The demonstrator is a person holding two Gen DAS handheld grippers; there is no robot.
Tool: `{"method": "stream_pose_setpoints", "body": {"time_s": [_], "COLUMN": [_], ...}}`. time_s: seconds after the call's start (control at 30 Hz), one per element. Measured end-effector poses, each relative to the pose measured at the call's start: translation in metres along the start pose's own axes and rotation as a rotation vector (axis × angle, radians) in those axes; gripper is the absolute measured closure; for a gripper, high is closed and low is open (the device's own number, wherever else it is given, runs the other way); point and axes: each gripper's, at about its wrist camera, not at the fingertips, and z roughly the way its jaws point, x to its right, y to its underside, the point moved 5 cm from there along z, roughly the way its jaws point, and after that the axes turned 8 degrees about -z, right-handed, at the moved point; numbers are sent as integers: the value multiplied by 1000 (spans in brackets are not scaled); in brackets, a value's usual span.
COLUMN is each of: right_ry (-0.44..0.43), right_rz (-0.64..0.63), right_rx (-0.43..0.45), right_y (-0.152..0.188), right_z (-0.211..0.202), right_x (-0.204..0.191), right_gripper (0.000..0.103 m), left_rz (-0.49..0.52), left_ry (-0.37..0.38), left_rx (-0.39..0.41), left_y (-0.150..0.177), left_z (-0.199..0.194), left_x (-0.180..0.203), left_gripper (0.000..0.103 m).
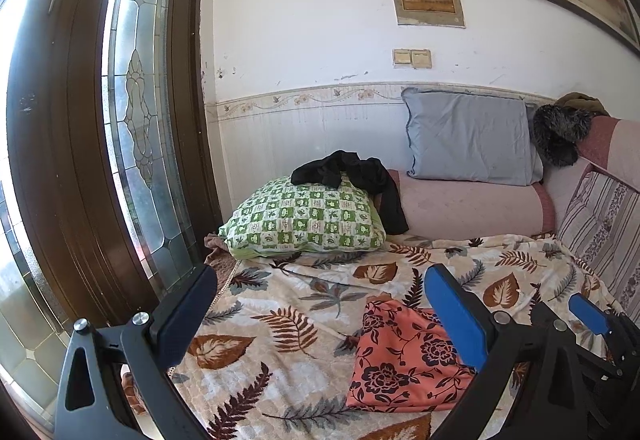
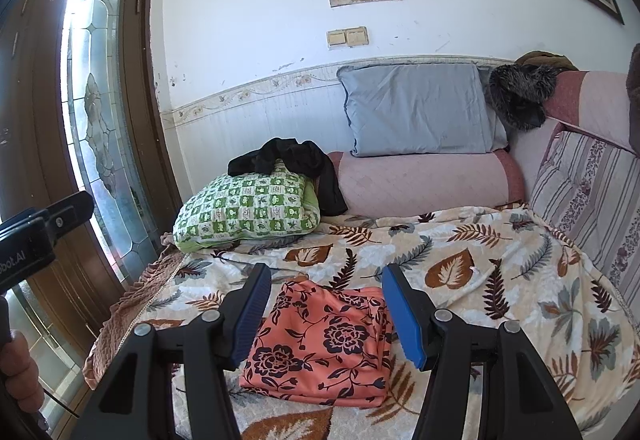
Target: Fold small clothes
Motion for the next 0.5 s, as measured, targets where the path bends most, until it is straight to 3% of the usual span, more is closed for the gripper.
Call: {"method": "stream_pose_setpoints", "body": {"time_s": [0.5], "right_ry": [-2], "right_rz": [0], "right_rx": [-18], "right_y": [5], "right_z": [8], "right_x": [-4], "right_gripper": [41], "left_rz": [2], "left_ry": [2], "left_rx": [-3], "left_y": [2], "left_z": [1], "left_x": [1], "left_gripper": [0]}}
